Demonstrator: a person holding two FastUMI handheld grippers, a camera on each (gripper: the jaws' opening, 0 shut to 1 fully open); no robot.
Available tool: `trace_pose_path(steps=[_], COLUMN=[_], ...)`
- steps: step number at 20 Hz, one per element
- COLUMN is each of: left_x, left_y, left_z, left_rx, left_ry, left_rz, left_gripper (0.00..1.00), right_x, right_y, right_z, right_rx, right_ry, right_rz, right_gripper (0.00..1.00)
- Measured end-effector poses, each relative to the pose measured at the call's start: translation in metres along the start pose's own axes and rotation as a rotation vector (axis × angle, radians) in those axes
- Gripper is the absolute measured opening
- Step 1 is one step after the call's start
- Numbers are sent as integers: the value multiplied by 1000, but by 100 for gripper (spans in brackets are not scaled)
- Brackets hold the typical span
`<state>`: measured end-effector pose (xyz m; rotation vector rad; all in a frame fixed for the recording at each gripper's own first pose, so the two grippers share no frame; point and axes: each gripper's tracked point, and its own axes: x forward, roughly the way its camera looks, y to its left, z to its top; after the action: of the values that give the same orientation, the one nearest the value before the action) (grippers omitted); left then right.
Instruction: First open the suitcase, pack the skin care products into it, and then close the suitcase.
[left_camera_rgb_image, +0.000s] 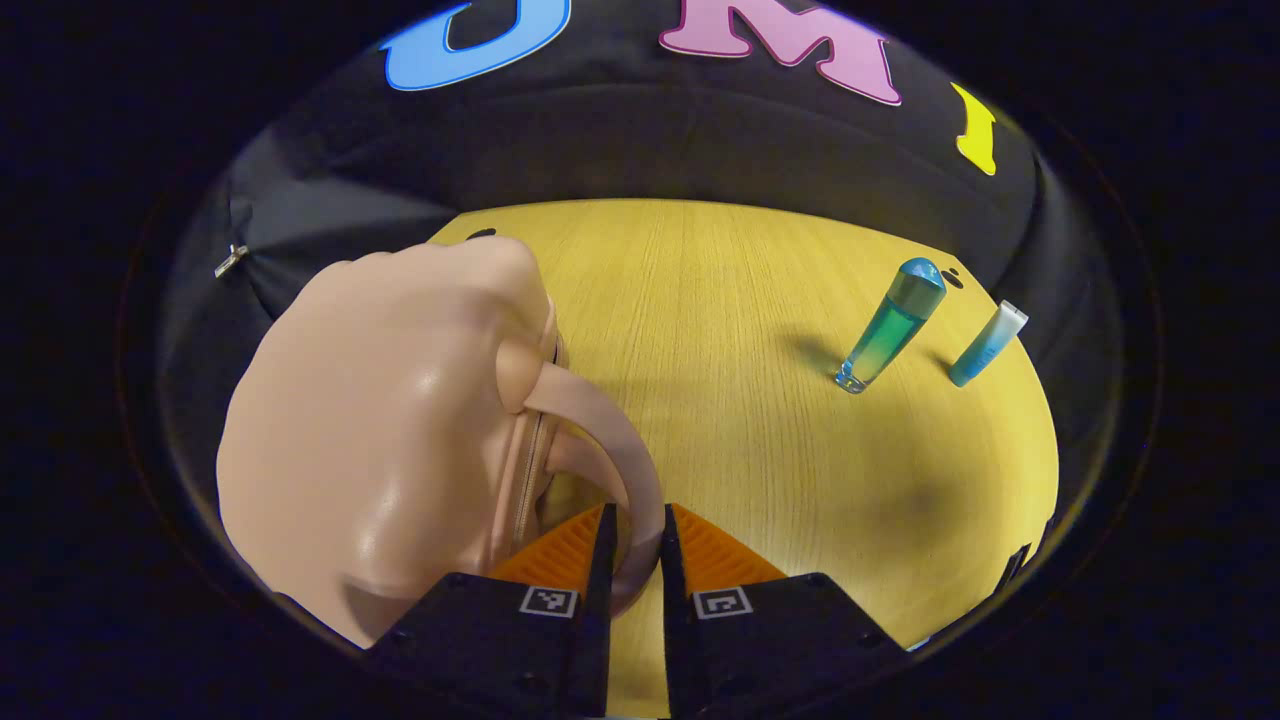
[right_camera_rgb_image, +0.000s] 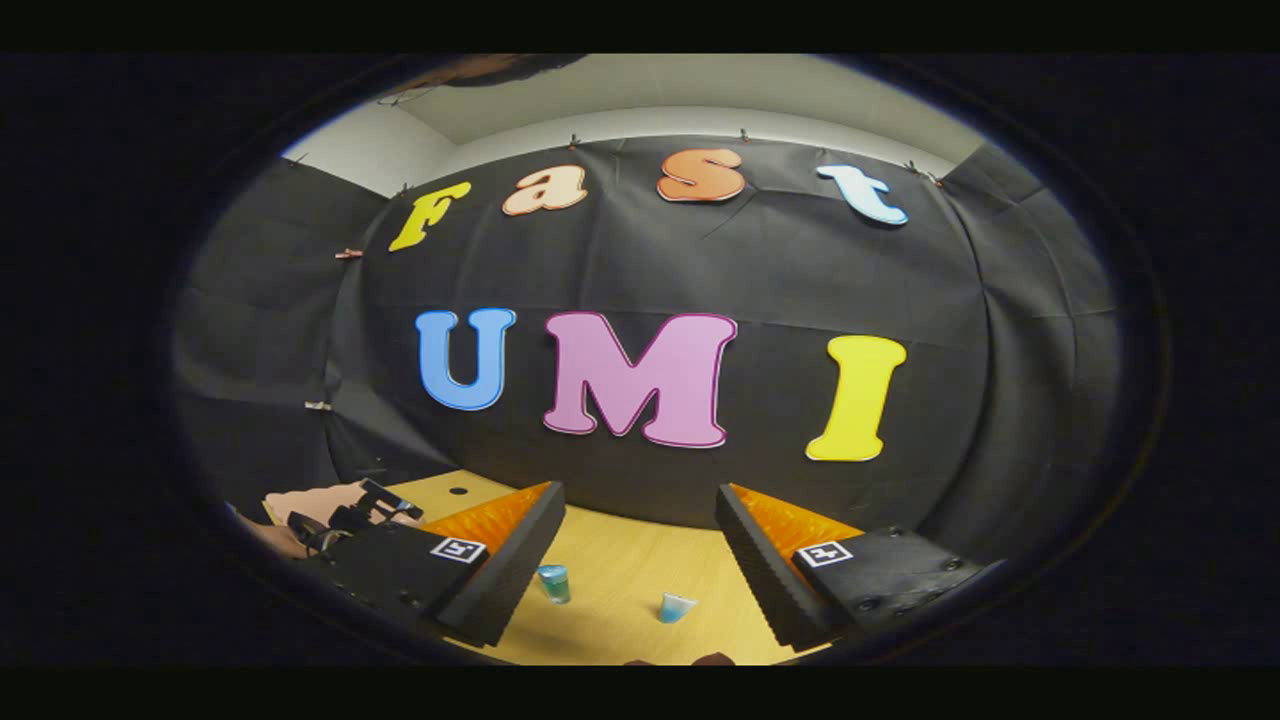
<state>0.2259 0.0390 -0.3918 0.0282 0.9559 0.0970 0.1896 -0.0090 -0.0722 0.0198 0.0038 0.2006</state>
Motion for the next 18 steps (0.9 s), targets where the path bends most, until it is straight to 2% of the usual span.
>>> trace_pose_path(steps=[1, 4, 8, 11, 13, 14, 15, 18], left_x=[-4, -22, -71, -121, -153, -168, -181, -209], left_y=[-1, 0, 19, 51, 82, 99, 117, 180], left_z=[5, 36, 72, 106, 128, 134, 142, 152], left_rx=[45, 172, 79, 75, 73, 58, 39, 8], left_ry=[-8, -75, -108, -165, -204, -220, -238, -286], left_rz=[8, 71, 65, 94, 118, 123, 117, 101], left_gripper=[22, 14, 11, 10, 10, 6, 10, 9], right_x=[1, 6, 16, 24, 29, 30, 32, 31], right_y=[-1, -5, -5, -5, -3, -1, 1, 3], right_z=[-2, -7, -10, -14, -12, -11, -7, 11], right_rx=[-2, -1, 30, 49, 62, 68, 71, 51], right_ry=[5, 14, 18, 38, 47, 48, 44, 10], right_rz=[5, 17, 42, 49, 38, 32, 25, -30], right_gripper=[96, 96, 96, 96, 96, 96, 96, 96])
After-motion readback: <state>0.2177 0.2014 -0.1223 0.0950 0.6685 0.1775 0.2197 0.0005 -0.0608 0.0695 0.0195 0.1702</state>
